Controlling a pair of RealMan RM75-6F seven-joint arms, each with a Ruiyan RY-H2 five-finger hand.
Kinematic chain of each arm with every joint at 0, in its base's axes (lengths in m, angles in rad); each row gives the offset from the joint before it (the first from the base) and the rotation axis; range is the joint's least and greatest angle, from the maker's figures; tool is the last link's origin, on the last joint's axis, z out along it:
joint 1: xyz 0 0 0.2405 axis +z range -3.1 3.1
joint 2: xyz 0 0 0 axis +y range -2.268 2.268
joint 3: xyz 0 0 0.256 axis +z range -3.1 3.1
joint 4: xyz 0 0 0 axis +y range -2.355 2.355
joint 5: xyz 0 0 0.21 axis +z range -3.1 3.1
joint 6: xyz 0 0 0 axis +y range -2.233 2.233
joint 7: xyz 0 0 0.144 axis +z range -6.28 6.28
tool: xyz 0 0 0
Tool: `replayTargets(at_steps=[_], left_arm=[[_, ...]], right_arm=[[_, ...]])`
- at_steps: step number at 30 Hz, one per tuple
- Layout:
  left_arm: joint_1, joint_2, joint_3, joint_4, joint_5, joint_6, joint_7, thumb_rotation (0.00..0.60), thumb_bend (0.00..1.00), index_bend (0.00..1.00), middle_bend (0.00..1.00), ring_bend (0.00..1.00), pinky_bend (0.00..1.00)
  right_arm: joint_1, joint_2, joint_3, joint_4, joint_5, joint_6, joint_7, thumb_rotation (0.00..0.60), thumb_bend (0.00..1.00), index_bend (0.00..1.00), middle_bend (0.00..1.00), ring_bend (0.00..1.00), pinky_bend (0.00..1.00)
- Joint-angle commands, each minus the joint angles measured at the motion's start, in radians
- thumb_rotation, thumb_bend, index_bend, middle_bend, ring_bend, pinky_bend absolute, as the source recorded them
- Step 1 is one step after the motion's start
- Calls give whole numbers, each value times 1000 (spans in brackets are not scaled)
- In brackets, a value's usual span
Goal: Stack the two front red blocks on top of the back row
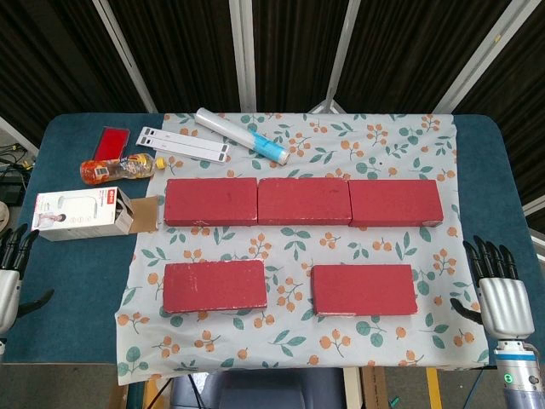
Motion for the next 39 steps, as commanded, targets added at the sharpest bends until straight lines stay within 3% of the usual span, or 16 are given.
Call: replayTargets(at_steps=[1,21,28,31,35,39], left_arm=[[4,1,1,0,3,8,-4,600,0,43,24,0,152],[6,2,-5,1,2,14,-16,600,0,42,19,0,152],[15,3,-10,3,-8,26,-28,600,0,42,6,0,152],[18,7,-13,1,-12,30,-35,600,0,42,6,0,152],[18,10,-14,4,-15,27,-48,600,0,42,6,0,152],[17,12,-14,5,-14,23,-56,600,0,42,6,0,152]], right_arm=[[-3,2,-1,-4,-4,5,0,600,185,9,0,34,0],[-9,46,-12,-68,17,-32,59,600,183,9,0,29,0],[2,53,-12,-59,7,-48,105,600,134,0,0,13,0],[24,92,-15,-79,16,-101,101,600,133,0,0,0,0],[91,240,-16,-224,84,-275,61,600,124,0,0,0,0],[184,363,2,-334,208,-451,-56,600,90,0,0,0,0]])
